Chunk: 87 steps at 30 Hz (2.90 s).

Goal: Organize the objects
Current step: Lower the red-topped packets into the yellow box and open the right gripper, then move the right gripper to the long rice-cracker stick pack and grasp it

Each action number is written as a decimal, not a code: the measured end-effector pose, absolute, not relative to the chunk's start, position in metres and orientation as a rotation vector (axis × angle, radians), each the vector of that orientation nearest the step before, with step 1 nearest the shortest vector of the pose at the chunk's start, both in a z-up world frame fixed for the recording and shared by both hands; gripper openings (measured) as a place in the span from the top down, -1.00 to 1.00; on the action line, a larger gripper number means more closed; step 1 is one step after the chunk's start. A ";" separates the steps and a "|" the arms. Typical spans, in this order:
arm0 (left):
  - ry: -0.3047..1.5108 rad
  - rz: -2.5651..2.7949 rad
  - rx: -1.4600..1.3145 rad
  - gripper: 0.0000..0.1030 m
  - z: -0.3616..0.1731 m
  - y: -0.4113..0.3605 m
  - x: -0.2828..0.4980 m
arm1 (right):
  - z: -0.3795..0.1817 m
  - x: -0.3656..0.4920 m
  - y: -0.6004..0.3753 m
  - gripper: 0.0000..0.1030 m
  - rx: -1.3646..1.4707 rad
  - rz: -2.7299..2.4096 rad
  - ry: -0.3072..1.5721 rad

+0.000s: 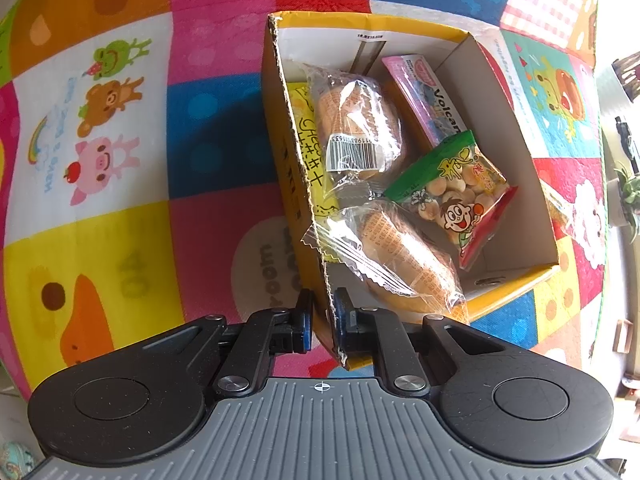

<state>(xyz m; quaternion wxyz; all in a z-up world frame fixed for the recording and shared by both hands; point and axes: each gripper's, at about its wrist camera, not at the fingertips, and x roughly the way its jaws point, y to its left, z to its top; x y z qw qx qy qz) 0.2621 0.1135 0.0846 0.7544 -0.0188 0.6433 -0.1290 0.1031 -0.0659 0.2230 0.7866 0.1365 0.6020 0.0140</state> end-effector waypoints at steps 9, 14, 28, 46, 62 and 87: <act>1.410 -0.283 -0.051 0.73 0.084 0.114 0.263 | 0.220 0.115 -0.061 0.00 0.290 0.042 1.305; 1.410 -0.285 -0.058 0.73 0.084 0.115 0.263 | 0.216 0.118 -0.058 0.00 0.286 0.049 1.321; 1.414 -0.275 -0.121 0.72 0.083 0.122 0.263 | 0.215 0.174 -0.051 0.00 0.275 0.053 1.315; 1.425 -0.216 -0.178 0.73 0.084 0.125 0.262 | 0.233 0.212 -0.125 -0.40 0.213 0.002 1.097; 1.492 -0.046 -0.100 0.77 0.079 0.098 0.266 | 0.070 0.230 -0.141 -0.34 -0.392 0.348 1.210; 1.460 -0.065 0.047 0.77 0.085 0.052 0.302 | 0.036 0.269 -0.145 0.44 -0.193 0.385 1.278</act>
